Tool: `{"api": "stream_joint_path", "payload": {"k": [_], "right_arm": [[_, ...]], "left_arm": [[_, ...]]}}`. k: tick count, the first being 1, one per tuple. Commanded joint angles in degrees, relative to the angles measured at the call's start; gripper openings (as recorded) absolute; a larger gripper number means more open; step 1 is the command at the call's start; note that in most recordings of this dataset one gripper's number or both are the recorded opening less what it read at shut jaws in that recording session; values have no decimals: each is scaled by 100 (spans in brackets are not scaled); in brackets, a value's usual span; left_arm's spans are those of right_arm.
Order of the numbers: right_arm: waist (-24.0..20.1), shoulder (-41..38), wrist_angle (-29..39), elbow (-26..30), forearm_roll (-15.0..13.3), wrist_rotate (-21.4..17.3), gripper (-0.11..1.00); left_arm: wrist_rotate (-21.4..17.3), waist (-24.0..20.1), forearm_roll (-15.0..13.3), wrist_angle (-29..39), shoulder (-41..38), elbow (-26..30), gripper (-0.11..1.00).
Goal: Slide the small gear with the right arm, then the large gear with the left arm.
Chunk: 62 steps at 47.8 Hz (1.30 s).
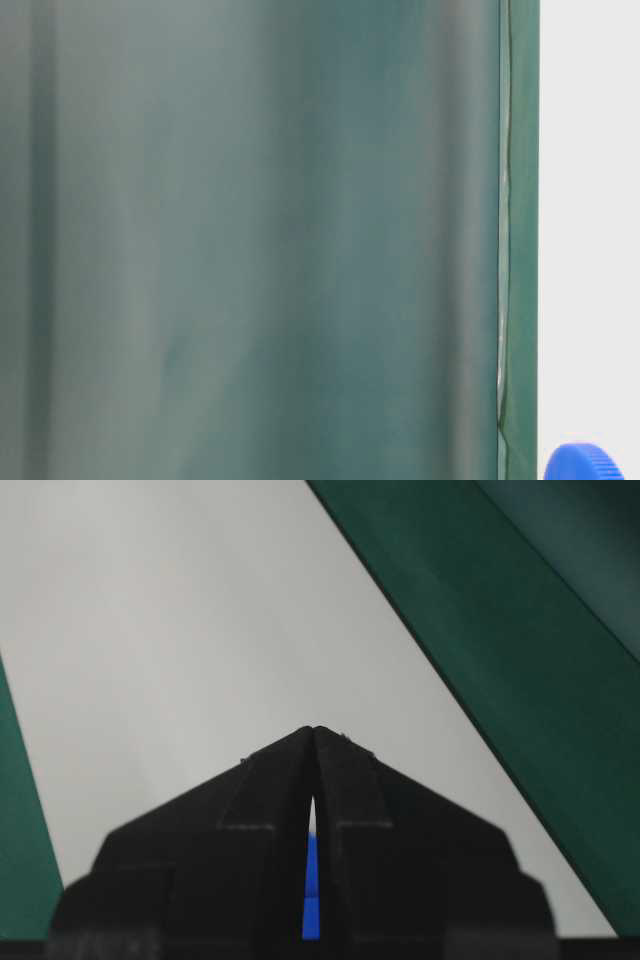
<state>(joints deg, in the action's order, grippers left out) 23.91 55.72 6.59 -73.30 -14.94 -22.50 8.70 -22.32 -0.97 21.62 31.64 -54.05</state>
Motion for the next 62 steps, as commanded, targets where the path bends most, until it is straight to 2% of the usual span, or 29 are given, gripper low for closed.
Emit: {"api": "stream_joint_path", "payload": {"k": [1,12,21,43,62], "right_arm": [[0,0,-53,79,-18,-9,51],[-18,53,-53,88,-18,-26,51],[-114,53,-202,97,-18,-35,51],[-1274,62,-624,88,-18,-70,51],[-1397,62,-817,79,-18,-62,51]], "left_arm": [[0,88,0,18,369,141,0],[18,343,0,-70,1072,-158,0],[18,686,0,-686,1441,-475,0],[35,1608,0,-1837,1916,-1081,0],[26,1784,-9,-2197,2364,-1459,0]]}}
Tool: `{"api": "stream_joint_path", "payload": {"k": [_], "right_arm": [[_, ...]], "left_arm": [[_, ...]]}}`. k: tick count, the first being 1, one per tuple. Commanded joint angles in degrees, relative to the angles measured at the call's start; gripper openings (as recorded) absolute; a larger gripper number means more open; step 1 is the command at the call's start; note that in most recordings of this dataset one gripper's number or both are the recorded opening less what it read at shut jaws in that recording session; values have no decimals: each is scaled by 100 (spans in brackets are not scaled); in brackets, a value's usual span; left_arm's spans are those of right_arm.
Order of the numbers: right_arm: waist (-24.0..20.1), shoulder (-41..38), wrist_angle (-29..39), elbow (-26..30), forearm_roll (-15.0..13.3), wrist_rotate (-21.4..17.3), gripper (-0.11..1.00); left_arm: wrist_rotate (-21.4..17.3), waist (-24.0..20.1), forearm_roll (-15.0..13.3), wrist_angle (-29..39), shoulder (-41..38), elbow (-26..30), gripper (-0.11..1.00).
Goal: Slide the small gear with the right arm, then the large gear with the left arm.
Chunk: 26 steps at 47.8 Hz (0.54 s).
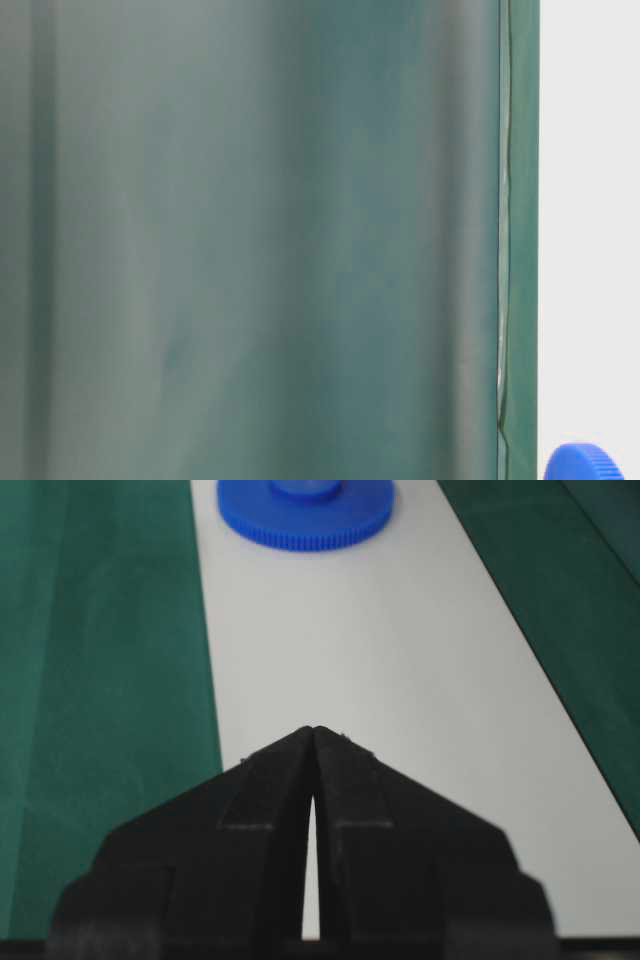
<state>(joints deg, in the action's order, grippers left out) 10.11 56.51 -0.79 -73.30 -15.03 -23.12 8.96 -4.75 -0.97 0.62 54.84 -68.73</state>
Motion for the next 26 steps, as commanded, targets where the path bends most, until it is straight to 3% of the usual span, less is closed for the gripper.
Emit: {"api": "stream_joint_path", "payload": {"k": [1,26], "right_arm": [[-18,-18,-79,70,-9,9,51],[-18,-18,-70,35,-9,9,51]], "left_arm": [[0,18,-9,-114,62,-9,0],[9,26,-9,-325,141,-211,0]]}}
